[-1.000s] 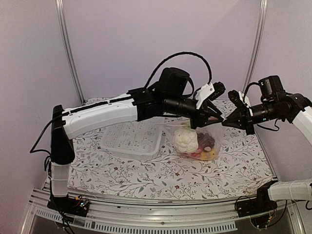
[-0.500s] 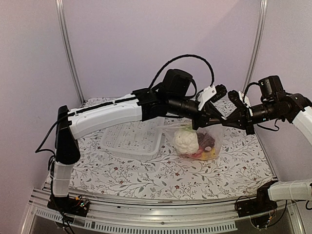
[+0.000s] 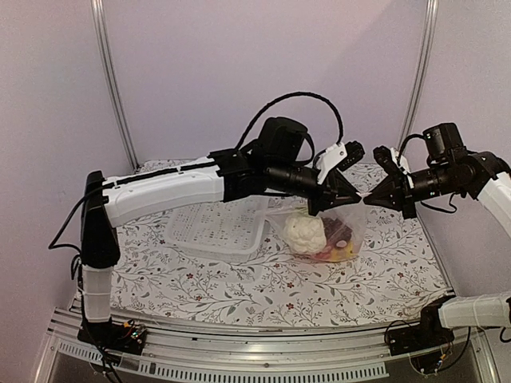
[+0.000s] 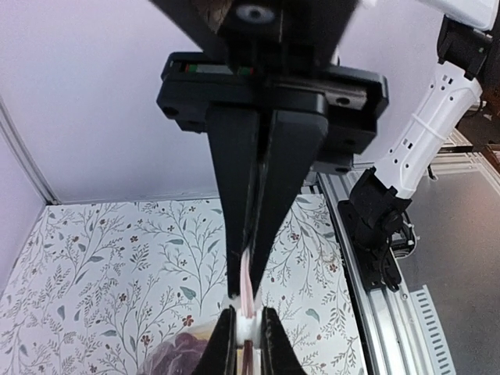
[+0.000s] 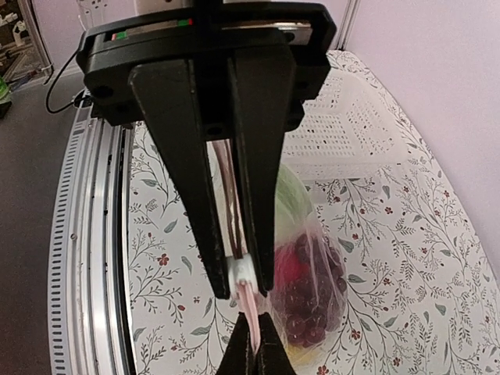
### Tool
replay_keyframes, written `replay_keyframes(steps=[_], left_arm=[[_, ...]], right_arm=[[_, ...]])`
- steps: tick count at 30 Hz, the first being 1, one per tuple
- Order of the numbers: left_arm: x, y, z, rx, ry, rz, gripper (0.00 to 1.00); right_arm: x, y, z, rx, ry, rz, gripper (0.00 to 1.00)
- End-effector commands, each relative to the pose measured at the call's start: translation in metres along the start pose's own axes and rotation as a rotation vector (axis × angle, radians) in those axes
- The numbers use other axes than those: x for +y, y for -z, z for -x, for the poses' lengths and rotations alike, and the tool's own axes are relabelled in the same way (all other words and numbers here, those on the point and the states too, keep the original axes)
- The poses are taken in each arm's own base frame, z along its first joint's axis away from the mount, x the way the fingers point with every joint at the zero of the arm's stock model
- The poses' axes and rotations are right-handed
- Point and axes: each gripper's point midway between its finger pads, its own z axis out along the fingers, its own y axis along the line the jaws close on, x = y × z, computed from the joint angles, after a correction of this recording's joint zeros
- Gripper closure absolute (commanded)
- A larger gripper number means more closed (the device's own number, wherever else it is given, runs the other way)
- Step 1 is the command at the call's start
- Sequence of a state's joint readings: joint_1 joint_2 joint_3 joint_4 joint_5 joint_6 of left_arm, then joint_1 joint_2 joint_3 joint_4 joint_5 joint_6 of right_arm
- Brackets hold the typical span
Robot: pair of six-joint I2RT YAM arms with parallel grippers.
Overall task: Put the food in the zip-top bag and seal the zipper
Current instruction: Unzip the zipper of the food storage bag.
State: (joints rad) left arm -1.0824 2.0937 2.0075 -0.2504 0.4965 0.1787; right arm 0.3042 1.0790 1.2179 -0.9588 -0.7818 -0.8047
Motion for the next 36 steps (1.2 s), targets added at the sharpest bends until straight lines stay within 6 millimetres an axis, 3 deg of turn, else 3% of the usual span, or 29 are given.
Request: replay_keyframes(steps=[1, 14, 36], left_arm=[[0.022, 0.037, -0.036, 0.098, 0.077, 0.088, 0.95], [0.019, 0.092, -0.083, 0.133, 0.139, 0.212, 0.95], [0.024, 0.145, -0.113, 0.143, 0.139, 0.345, 0.95]], right_arm=[[-0.028, 0.023, 0.012, -0.036, 0.024, -0.102, 1.0], [-0.079, 0.045, -0.009, -0.022, -0.057, -0.21, 1.0], [-0.104, 0.053, -0.021, -0.006, -0.128, -0.268, 1.0]])
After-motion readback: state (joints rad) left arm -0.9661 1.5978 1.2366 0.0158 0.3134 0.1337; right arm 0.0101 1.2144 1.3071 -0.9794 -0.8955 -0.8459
